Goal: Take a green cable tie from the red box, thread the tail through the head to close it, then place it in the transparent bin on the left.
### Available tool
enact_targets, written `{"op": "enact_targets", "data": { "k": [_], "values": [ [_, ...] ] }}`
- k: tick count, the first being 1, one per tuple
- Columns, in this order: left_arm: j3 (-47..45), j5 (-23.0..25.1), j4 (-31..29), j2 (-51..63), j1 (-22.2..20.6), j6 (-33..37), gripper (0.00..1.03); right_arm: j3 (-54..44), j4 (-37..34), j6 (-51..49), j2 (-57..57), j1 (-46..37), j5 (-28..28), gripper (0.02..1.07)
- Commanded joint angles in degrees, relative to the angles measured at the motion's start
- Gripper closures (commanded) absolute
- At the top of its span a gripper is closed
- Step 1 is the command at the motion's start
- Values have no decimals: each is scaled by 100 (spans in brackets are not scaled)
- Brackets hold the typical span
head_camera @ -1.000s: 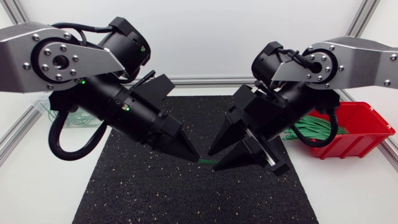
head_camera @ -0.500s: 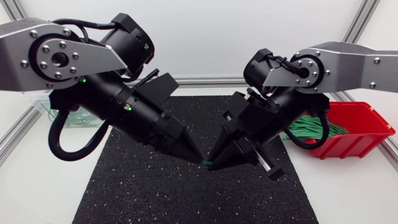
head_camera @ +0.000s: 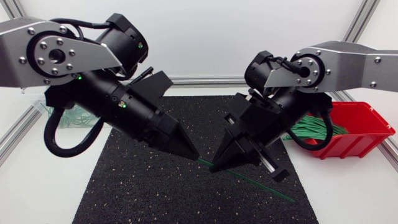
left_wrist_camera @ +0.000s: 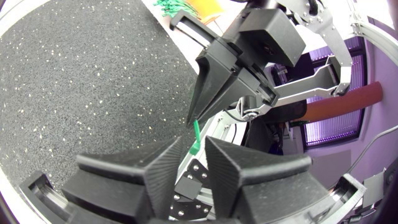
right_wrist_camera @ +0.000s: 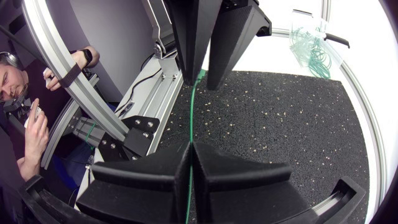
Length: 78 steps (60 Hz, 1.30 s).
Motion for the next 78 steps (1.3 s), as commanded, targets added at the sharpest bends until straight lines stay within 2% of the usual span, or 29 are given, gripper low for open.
{"op": "enact_targets", "data": {
  "k": [1, 3, 5, 9, 11, 22, 28, 39, 46, 53, 65, 66, 72, 78],
  "values": [
    [125, 57, -23, -88, 158, 195, 24, 128, -119, 50, -14, -135, -25, 101],
    [81, 75, 65, -123, 238, 195, 11, 128, -119, 111, -32, -206, -51, 101],
    [-7, 101, 232, -184, 299, 168, 5, 128, -119, 190, -50, -276, -86, 101],
    [-262, 110, 777, -386, 413, -43, 5, 172, -92, 410, -50, -425, -112, 101],
    [-552, 110, 1322, -580, 440, -289, 5, 216, -92, 577, -50, -531, -183, 101],
    [-1571, 110, 3414, -1151, 528, -1256, 5, 365, -13, 1430, -120, -821, -464, 101],
    [-2204, 224, 5014, -1327, 607, -2108, 5, 374, 189, 2089, -208, -900, -736, 101],
    [-2846, 242, 6437, -1468, 589, -2767, 5, 278, 576, 2862, -366, -935, -1290, 101],
    [-2942, 242, 6912, -1564, 616, -3128, 5, -136, 1674, 3970, -682, -830, -1413, 101],
    [-2960, 242, 7202, -1591, 668, -3365, 5, -654, 3169, 5508, -1060, -566, -1387, 101],
    [-2960, 242, 7641, -1388, 695, -3593, 5, -1498, 5629, 7415, -1456, -417, -1317, 101],
    [-2951, 242, 7677, -1327, 695, -3593, 5, -1621, 5990, 7652, -1456, -417, -1308, 101],
    [-2933, 391, 7800, -1160, 739, -3593, 5, -1893, 6763, 8127, -1368, -443, -1290, 101],
    [-2916, 558, 7888, -1011, 826, -3602, 5, -2052, 7071, 8215, -1263, -452, -1281, 101]
  ]
}}
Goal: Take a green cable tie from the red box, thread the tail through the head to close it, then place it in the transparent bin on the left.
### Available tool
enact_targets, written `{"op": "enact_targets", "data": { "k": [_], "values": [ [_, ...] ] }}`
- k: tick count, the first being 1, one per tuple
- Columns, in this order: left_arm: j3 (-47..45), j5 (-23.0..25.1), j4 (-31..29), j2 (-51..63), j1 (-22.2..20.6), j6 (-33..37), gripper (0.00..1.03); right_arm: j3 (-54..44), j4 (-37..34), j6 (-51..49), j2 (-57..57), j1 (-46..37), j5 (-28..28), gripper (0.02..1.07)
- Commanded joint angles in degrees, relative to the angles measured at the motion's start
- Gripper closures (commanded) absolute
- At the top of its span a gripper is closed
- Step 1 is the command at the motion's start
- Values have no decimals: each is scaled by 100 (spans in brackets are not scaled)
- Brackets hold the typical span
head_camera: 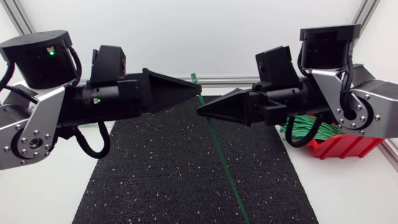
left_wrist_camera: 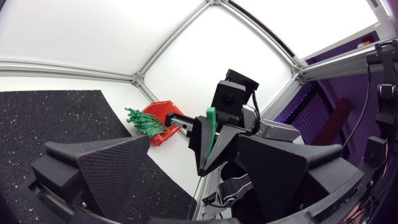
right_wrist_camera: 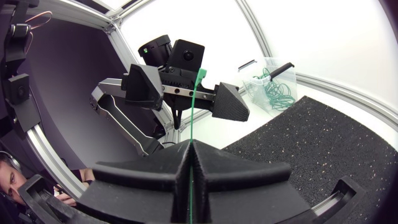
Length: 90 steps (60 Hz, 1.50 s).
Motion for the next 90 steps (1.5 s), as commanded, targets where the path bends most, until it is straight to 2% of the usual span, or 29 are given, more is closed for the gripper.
{"op": "enact_targets", "data": {
  "k": [1, 15, 28, 44, 51, 69, 80, 86, 90],
  "values": [
    [-85, 145, 142, 187, 86, -131, 5, -224, 269, 429, 163, -23, 28, 101],
    [-15, 382, 247, 310, 209, -228, 5, -286, 427, 798, 391, -6, 28, 100],
    [11, 541, 423, 600, 244, -404, 5, -330, 1201, 1616, 690, -50, 37, 100],
    [73, 541, 1275, 987, 323, -1160, 5, -215, 1377, 1862, 927, -155, -16, 101],
    [55, 532, 1372, 1057, 314, -1221, 5, -277, 1631, 2082, 945, -226, -43, 101],
    [3, 567, 1908, 1339, 314, -1502, 5, -242, 1737, 2126, 1279, -296, -86, 101],
    [-6, 690, 2040, 1479, 314, -1520, 14, -224, 1842, 2161, 1437, -322, -86, 101],
    [-6, 743, 2084, 1532, 323, -1476, 28, -242, 1860, 2161, 1437, -322, -86, 101],
    [-15, 760, 2119, 1541, 323, -1423, 31, -259, 1860, 2161, 1437, -322, -86, 101]
  ]
}}
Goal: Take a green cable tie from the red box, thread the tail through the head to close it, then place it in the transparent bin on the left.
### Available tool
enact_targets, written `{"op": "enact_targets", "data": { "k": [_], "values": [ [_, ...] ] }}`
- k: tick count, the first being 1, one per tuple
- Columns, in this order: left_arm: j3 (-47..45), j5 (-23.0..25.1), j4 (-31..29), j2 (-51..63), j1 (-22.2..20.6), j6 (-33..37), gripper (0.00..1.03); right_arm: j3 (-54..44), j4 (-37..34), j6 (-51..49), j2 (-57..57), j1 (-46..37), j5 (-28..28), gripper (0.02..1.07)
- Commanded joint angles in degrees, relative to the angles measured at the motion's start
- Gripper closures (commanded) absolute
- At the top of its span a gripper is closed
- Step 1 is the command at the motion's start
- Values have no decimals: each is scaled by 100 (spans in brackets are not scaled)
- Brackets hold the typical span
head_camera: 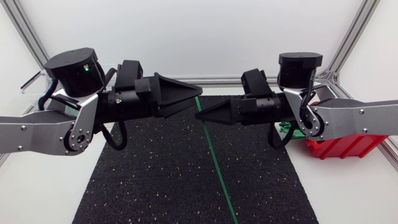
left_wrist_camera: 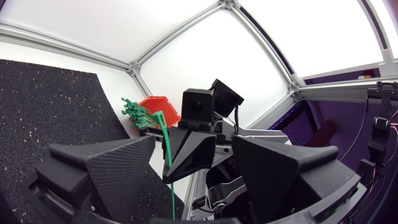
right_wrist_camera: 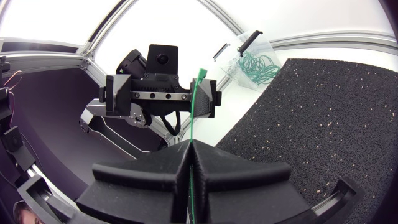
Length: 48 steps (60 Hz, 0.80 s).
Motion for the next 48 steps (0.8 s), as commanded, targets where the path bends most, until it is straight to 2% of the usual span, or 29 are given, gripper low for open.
{"op": "enact_targets", "data": {
  "k": [1, 6, 18, 29, 48],
  "values": [
    [-26, 85, 156, 74, 34, -53, 33, -6, 111, 189, 84, -27, -38, 101],
    [-61, 85, 200, 74, 34, -35, 45, -23, 111, 198, 93, -27, -38, 101],
    [-52, 85, 218, 127, 26, -35, 59, -41, 111, 198, 93, -10, -30, 101],
    [-61, 59, 244, 171, 26, -35, 82, -76, 120, 189, 75, -10, -21, 101],
    [-70, 6, 262, 241, 17, -44, 82, -103, 120, 189, 49, -27, -12, 101]
  ]
}}
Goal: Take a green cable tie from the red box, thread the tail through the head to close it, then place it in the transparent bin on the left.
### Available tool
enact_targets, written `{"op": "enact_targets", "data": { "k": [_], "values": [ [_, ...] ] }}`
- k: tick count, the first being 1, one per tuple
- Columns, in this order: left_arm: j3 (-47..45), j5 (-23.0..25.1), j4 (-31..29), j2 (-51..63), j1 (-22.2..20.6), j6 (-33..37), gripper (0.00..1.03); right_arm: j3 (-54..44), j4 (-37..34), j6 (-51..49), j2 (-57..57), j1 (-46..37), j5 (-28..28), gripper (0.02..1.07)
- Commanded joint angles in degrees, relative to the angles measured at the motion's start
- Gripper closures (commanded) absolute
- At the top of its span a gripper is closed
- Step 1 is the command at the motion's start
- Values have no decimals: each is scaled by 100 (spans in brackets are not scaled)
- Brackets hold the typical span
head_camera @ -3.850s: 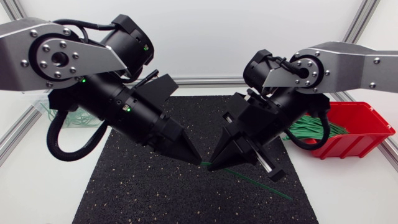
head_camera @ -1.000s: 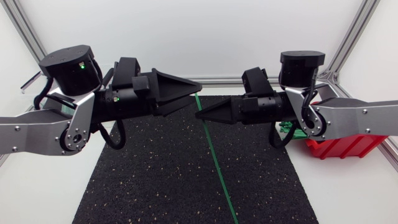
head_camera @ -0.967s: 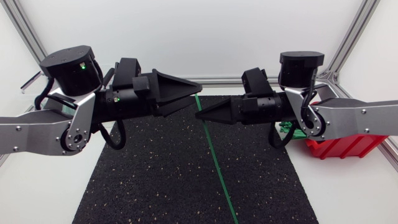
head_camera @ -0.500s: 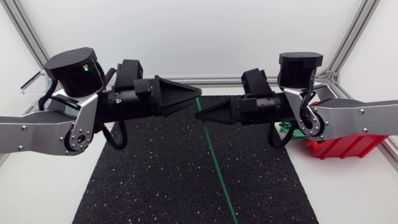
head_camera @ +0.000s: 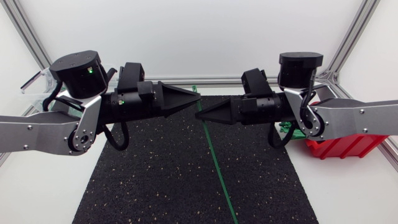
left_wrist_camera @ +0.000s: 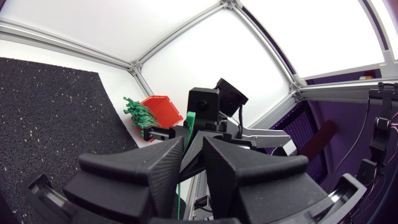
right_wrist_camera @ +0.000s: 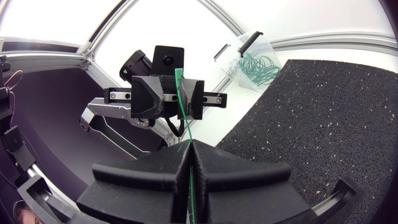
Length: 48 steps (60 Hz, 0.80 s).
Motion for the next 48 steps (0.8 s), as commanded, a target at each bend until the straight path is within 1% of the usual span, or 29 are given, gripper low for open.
{"op": "enact_targets", "data": {
  "k": [1, 40, 42, 44, 48],
  "values": [
    [-68, 10, 142, 101, 17, -46, 82, -103, 98, 189, 49, -34, -12, 101],
    [3, -25, 142, 145, 122, -81, 83, -147, 98, 242, 14, -43, -30, 101],
    [-6, -34, 142, 145, 113, -81, 86, -147, 98, 242, 14, -34, -30, 101],
    [3, -43, 142, 145, 113, -81, 91, -155, 98, 242, 14, -25, -30, 101],
    [3, -51, 142, 163, 113, -90, 92, -147, 98, 242, 14, -25, -30, 101]
  ]
}}
